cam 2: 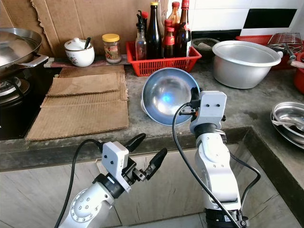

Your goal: Kitchen organization

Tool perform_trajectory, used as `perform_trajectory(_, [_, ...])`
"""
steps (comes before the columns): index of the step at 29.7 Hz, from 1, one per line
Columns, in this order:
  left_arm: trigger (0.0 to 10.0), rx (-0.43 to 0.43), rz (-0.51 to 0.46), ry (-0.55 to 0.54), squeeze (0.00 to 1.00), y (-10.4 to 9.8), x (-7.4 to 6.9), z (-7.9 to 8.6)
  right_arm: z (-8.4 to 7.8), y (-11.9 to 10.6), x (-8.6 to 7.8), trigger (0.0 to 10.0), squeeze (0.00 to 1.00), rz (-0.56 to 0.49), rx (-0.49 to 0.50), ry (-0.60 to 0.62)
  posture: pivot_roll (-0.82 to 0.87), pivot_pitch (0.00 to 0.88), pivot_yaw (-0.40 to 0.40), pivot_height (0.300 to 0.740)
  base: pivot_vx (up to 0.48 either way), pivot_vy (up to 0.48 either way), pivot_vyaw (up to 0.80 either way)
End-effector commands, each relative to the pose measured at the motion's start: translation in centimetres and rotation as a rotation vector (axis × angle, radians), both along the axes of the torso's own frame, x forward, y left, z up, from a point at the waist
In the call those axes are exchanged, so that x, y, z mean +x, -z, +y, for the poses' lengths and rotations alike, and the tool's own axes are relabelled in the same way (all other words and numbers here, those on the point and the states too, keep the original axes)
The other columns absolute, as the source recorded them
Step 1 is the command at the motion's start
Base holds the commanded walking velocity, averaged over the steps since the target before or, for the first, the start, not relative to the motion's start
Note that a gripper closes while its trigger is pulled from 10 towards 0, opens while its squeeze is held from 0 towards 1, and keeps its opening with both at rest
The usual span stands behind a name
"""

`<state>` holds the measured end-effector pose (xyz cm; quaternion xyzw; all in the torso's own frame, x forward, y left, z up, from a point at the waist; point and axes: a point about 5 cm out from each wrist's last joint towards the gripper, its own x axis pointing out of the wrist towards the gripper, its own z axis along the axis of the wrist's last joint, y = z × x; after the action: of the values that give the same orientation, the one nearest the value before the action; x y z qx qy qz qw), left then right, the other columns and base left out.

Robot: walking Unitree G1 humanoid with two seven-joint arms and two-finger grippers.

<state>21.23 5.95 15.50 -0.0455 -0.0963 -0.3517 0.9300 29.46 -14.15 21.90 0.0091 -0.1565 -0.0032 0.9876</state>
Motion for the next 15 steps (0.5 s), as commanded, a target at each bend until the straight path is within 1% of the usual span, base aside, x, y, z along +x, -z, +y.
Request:
perform_trajectory(1, [10.0, -0.016, -0.017, 0.009, 0.00, -0.7, -0.1, -0.3, -0.2, -0.2, 0.0, 10.0, 0.00, -0.008, 0.008, 0.008, 0.05, 0.027, -0.053, 0.740, 0.000, 0.000, 0.00])
perform_trajectory(5, [10.0, -0.007, -0.038, -0.022, 0.00, -0.9, 0.2, -0.2, -0.1, -0.2, 0.0, 10.0, 0.00, -0.008, 0.009, 0.009, 0.05, 0.028, -0.050, 0.740, 0.000, 0.000, 0.00])
perform_trajectory(7, [10.0, -0.004, -0.075, -0.093, 0.00, -1.3, 0.8, 0.3, -0.2, -0.2, 0.0, 10.0, 0.00, -0.008, 0.009, 0.013, 0.05, 0.028, -0.050, 0.740, 0.000, 0.000, 0.00])
perform_trajectory(12, [10.0, -0.008, -0.109, -0.119, 0.00, -1.9, 1.1, 0.5, -0.2, -0.2, 0.0, 10.0, 0.00, -0.007, 0.010, 0.014, 0.04, 0.027, -0.051, 0.740, 0.000, 0.000, 0.00])
perform_trajectory(15, [10.0, -0.009, -0.110, -0.117, 0.00, -2.0, 1.2, 0.4, -0.2, -0.2, 0.0, 10.0, 0.00, -0.007, 0.010, 0.014, 0.05, 0.029, -0.051, 0.740, 0.000, 0.000, 0.00])
